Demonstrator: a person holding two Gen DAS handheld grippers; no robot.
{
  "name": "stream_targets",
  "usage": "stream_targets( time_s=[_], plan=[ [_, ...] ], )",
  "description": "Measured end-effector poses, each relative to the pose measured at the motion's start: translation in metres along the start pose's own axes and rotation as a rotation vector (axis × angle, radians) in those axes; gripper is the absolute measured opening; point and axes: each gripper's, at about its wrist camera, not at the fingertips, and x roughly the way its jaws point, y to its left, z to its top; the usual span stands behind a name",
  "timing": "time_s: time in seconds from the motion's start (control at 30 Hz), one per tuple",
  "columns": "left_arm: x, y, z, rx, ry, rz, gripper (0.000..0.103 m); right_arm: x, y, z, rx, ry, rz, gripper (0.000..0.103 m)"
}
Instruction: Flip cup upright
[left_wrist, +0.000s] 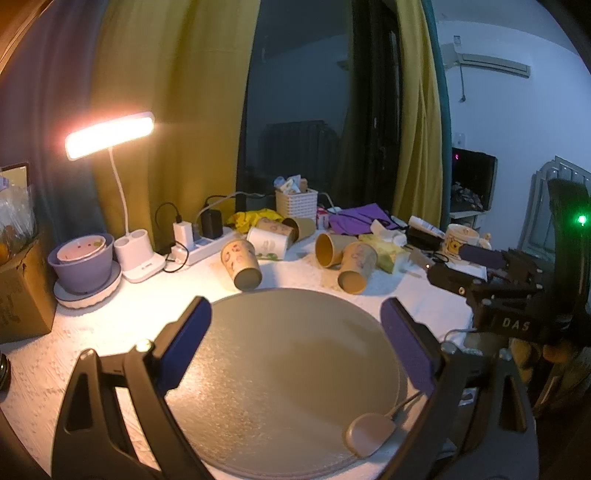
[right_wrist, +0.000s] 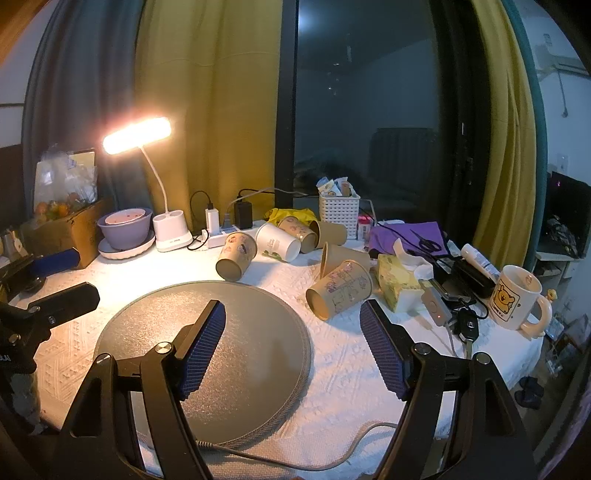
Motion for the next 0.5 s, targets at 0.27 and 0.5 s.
stream_targets(
  time_s=[0.27,0.5],
  plan=[
    [0.0008,0.0012,-0.0001,-0.001,0.001,0.001,0.094,0.0003,0.0001,-0.0001,0.000,0.000,0.000,0.078],
    [0.0013,0.0023,-0.0002,-0.003,-0.001,-0.003,0.094,0.0029,0.0010,0.0004,0.004,0.007,-0.003,0.078]
  ],
)
